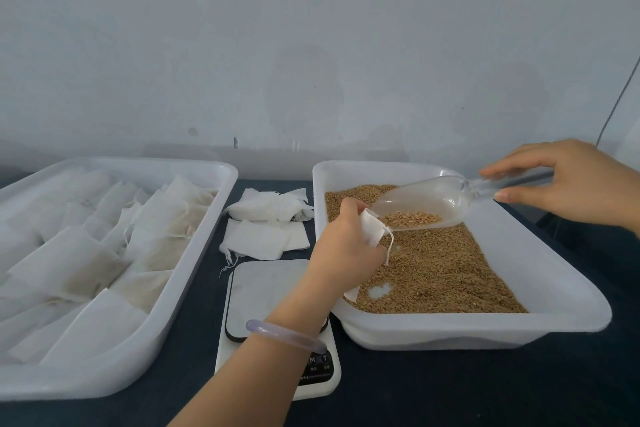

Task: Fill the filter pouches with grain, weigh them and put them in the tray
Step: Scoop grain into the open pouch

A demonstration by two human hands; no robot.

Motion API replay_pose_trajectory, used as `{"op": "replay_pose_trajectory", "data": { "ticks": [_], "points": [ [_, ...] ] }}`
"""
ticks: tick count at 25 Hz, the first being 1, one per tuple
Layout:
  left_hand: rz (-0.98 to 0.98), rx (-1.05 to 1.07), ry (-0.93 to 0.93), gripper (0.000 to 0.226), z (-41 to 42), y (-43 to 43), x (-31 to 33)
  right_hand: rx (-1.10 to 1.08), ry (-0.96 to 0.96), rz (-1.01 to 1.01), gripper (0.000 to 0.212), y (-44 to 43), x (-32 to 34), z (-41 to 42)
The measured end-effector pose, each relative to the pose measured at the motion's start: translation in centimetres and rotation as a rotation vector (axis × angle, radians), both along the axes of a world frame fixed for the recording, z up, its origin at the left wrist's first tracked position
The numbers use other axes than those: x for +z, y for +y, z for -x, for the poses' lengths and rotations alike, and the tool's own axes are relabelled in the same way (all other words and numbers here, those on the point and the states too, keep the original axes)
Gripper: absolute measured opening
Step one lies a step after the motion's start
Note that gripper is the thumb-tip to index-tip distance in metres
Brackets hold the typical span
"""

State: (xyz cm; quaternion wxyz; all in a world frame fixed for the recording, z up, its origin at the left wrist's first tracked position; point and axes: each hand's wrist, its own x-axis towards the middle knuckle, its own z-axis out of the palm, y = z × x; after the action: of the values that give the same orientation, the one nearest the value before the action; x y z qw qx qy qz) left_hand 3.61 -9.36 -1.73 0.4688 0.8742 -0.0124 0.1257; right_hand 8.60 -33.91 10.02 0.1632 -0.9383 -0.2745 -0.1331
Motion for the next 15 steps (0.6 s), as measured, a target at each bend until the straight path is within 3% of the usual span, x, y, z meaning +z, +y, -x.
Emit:
{"op": "replay_pose_trajectory", "data": {
  "ticks": [7, 15],
  "points": [
    [0.036, 0.008, -0.027, 0.047, 0.4, 0.0, 0.1, -0.094, 0.178, -0.081, 0.027, -1.0, -4.0, -0.8],
    [0.092, -0.015, -0.004, 0.046, 0.6, 0.2, 0.2, -0.150, 0.295, 0.271, 0.026, 2.0, -11.1, -0.9]
  ]
}}
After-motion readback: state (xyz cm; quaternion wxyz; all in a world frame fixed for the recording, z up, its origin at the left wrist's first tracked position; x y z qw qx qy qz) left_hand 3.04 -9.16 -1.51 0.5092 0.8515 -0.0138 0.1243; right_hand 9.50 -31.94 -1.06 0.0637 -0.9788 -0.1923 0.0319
